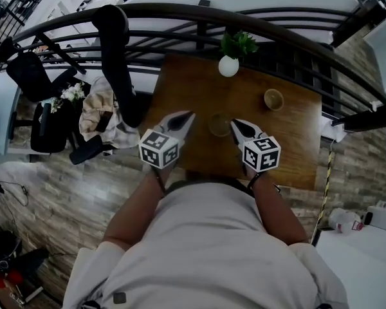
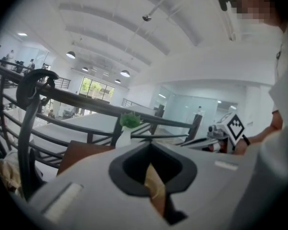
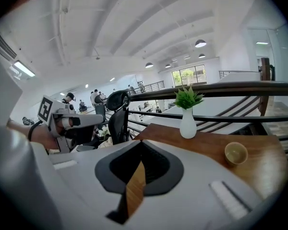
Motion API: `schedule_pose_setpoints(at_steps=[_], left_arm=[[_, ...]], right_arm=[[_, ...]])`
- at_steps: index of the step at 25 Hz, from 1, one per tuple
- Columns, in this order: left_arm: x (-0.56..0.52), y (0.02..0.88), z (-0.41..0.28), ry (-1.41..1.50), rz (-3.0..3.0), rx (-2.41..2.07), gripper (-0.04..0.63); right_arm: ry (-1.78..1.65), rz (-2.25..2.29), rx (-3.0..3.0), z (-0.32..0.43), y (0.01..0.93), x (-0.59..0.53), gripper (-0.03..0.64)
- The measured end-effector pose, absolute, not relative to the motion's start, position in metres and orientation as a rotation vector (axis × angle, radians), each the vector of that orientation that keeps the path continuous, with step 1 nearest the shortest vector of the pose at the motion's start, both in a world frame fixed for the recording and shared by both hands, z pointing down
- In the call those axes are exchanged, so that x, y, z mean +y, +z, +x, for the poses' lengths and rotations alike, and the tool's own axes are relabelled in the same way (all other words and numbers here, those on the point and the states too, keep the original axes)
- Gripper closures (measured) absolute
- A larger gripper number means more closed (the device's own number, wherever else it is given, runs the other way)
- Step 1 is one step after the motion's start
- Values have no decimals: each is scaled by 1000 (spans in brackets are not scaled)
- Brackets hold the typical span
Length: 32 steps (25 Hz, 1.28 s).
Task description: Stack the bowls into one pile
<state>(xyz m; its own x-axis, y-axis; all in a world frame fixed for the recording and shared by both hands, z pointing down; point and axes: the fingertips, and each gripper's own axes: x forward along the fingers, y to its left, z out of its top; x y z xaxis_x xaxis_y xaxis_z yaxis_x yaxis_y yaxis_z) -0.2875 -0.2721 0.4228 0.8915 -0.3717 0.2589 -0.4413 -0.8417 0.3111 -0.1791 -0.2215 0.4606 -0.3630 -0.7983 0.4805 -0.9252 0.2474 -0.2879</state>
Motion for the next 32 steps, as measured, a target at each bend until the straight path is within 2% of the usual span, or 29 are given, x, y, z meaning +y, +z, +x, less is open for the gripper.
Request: schedule_pose_setpoints(at_steps=[14, 32], left_arm=[[-258, 418, -214, 280, 2713, -477, 591], [-182, 415, -28, 317, 2714, -569, 591]], right_arm=[[808, 1733, -2220, -103, 453, -193, 609], [808, 1694, -2287, 96, 450, -124, 609]])
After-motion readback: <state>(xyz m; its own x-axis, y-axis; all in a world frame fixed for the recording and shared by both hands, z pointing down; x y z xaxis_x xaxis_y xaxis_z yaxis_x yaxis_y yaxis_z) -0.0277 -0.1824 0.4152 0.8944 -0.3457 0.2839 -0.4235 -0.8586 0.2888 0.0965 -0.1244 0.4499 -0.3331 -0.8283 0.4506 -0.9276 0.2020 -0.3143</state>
